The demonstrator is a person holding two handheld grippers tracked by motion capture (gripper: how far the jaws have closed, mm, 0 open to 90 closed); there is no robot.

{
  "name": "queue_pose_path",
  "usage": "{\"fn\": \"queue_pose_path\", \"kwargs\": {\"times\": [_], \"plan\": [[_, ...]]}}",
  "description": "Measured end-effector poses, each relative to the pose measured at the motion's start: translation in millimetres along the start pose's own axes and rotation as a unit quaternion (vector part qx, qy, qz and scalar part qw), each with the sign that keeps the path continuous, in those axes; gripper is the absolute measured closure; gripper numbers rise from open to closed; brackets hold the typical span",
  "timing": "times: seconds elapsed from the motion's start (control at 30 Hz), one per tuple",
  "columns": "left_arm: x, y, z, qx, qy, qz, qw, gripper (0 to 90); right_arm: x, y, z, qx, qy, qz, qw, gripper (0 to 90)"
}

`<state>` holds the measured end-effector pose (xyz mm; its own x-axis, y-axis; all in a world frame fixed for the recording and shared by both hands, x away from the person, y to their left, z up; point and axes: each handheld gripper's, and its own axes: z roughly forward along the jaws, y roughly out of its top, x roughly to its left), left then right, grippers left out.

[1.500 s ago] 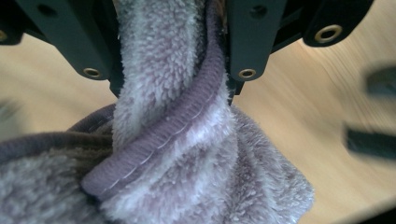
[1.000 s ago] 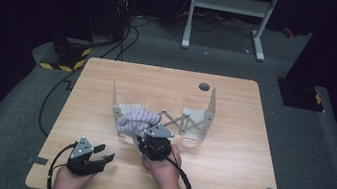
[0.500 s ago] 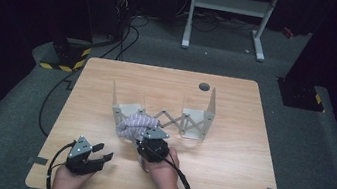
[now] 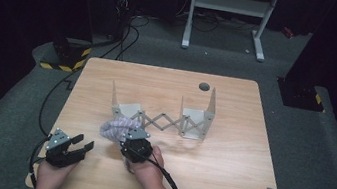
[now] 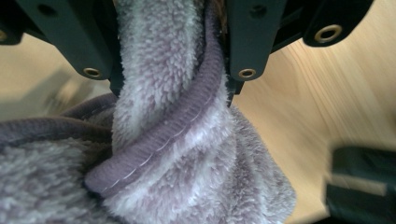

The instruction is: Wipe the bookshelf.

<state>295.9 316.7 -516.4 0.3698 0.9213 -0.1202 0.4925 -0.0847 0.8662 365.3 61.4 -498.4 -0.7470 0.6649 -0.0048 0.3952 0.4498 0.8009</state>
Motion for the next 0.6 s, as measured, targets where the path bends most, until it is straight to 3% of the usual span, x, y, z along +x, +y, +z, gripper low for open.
{"fn": "queue_pose_path", "kwargs": {"times": [0.1,0.17,0.27,0.37,0.47,0.5,0.53,0.6], "plan": [[2.0,-0.3,-0.7,-0.001,0.0,-0.004,1.0,44.6,2.6,14.5,-10.5,-0.024,-0.003,-0.009,0.9997,64.6],[1.9,-0.5,0.4,0.001,-0.001,-0.004,1.0,44.6,4.0,37.1,-27.9,-0.064,-0.005,-0.013,0.9979,64.5],[1.4,-0.5,0.8,0.003,-0.002,-0.001,1.0,44.6,3.6,48.3,-34.8,-0.079,-0.008,-0.01,0.9968,64.6],[2.5,-0.5,0.3,0.001,-0.002,-0.005,1.0,44.5,3.2,46.6,-27.7,-0.066,-0.012,-0.011,0.9977,64.5],[3.9,-0.8,-0.1,0.001,-0.001,-0.007,1.0,44.5,1.6,28.2,-6.2,-0.028,-0.011,-0.004,0.9995,64.5],[3.6,-1.2,0.5,0.001,-0.002,-0.009,1.0,44.5,2.5,17.0,6.2,0.0,-0.007,-0.001,1.0,64.4],[3.6,-1.2,0.5,0.001,-0.002,-0.009,1.0,44.5,2.5,17.0,6.2,0.0,-0.007,-0.001,1.0,64.4],[3.4,-1.5,1.4,0.005,-0.003,-0.006,1.0,44.5,5.1,3.3,19.6,0.036,-0.003,-0.006,0.9993,64.3]]}}
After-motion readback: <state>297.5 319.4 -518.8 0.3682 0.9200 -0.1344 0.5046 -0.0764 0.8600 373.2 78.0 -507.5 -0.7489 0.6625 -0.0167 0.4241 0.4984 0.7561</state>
